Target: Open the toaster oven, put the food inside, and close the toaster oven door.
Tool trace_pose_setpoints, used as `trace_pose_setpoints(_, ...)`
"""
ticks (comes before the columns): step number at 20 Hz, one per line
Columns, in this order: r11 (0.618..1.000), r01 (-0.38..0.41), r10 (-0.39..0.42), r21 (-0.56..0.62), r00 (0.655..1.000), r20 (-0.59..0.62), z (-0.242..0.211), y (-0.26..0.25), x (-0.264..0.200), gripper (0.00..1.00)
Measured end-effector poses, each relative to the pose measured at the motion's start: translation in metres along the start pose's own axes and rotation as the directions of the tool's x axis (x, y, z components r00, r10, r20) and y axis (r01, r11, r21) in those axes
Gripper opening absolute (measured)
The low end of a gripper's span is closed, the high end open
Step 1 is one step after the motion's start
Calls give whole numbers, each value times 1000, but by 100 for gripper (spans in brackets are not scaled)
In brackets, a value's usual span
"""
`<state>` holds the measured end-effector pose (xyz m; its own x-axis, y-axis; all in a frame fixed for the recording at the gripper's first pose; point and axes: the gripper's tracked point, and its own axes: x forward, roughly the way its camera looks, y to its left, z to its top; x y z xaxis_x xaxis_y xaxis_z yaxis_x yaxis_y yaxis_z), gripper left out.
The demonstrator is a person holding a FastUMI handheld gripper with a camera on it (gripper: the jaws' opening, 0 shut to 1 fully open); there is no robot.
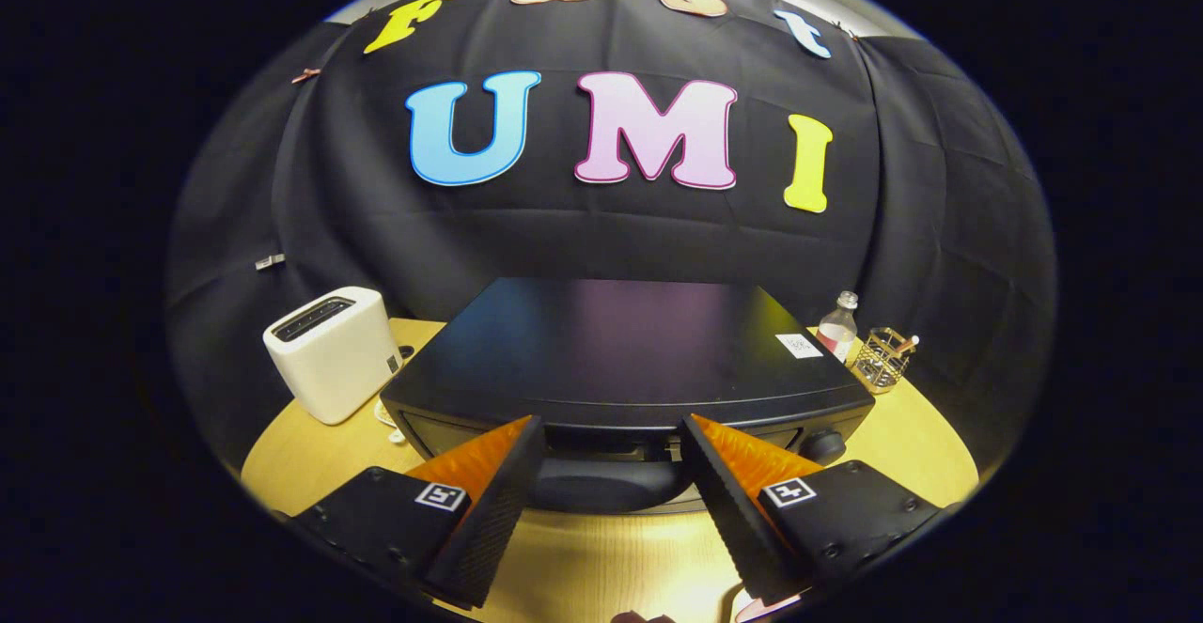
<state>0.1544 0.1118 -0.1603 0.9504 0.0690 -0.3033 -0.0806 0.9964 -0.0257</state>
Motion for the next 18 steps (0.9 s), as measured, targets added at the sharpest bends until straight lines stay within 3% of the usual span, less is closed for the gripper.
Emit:
trace_pose_setpoints(7, 1000, 9, -10, -26, 1000, -24, -11, 2, -17, 97)
trace_pose_setpoints(11, 1000, -2, 4, 20, 997, -75, -39, -1, -41, 98)
trace_pose_setpoints(18, 999, -14, 9, -29, 986, -165, -99, 3, -78, 97)
